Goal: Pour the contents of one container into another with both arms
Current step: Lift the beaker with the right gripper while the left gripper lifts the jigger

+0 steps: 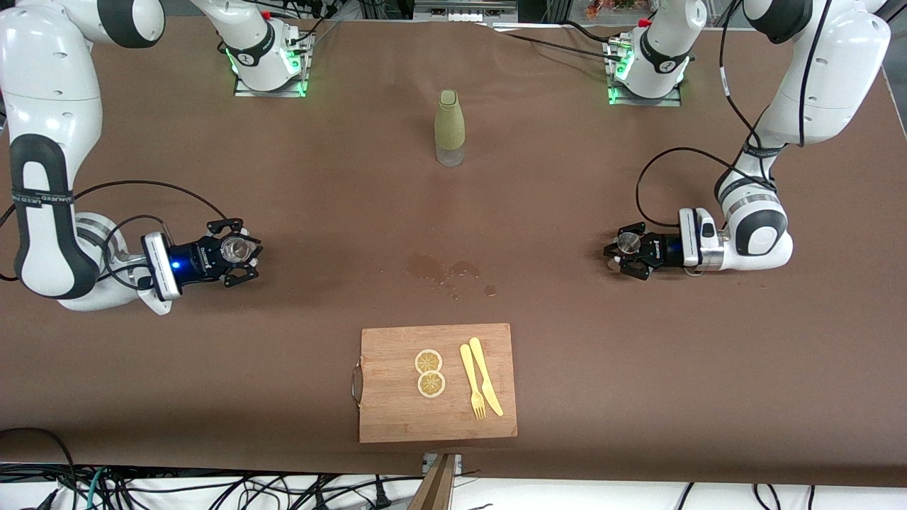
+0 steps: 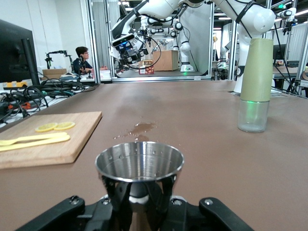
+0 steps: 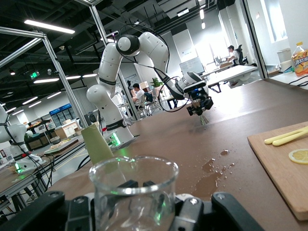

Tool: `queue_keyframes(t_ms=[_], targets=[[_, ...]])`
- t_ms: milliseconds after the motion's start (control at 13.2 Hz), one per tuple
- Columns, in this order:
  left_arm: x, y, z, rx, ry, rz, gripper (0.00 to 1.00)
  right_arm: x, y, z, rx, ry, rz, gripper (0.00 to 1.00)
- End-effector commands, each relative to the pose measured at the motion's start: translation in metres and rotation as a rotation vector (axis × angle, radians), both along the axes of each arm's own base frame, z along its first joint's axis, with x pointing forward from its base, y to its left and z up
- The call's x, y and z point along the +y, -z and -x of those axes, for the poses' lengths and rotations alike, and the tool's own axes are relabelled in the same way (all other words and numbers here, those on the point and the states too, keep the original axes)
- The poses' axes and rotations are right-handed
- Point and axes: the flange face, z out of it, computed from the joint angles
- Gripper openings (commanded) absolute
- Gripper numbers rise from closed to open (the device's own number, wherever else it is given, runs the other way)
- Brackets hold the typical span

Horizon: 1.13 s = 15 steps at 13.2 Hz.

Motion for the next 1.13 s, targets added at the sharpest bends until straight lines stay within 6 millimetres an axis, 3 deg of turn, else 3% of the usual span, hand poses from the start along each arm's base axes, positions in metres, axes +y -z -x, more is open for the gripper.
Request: queue_keyframes(t_ms=[0, 227, 454, 605, 756, 1059], targets=[[-0.028, -0.028, -0.022, -0.032, 0.022, 0.023, 0.0, 0.019, -0.037, -0.014, 0.015, -0.009, 0.028, 0.04], [-0.059, -0.038, -0.037, 0.022, 0.015, -0.042, 0.0, 0.059, -0.066, -0.033, -0.022, -0.029, 0.059, 0.04], [-0.093, -0.042, -0.041, 0.15, -0.036, -0.036, 0.0, 0.094, -0.077, -0.045, -0.017, -0.003, 0.084, 0.04], [-0.118, -0.045, -0.043, 0.165, -0.069, 0.007, 0.0, 0.13, -0.089, -0.051, -0.062, -0.015, 0.1, 0.04], [-0.15, -0.05, -0.046, 0.166, -0.095, 0.029, 0.0, 0.161, -0.088, -0.05, -0.074, -0.021, 0.11, 0.04], [-0.193, -0.055, -0.048, 0.231, -0.165, 0.012, 0.0, 0.213, -0.086, -0.048, -0.115, -0.005, 0.154, 0.04]])
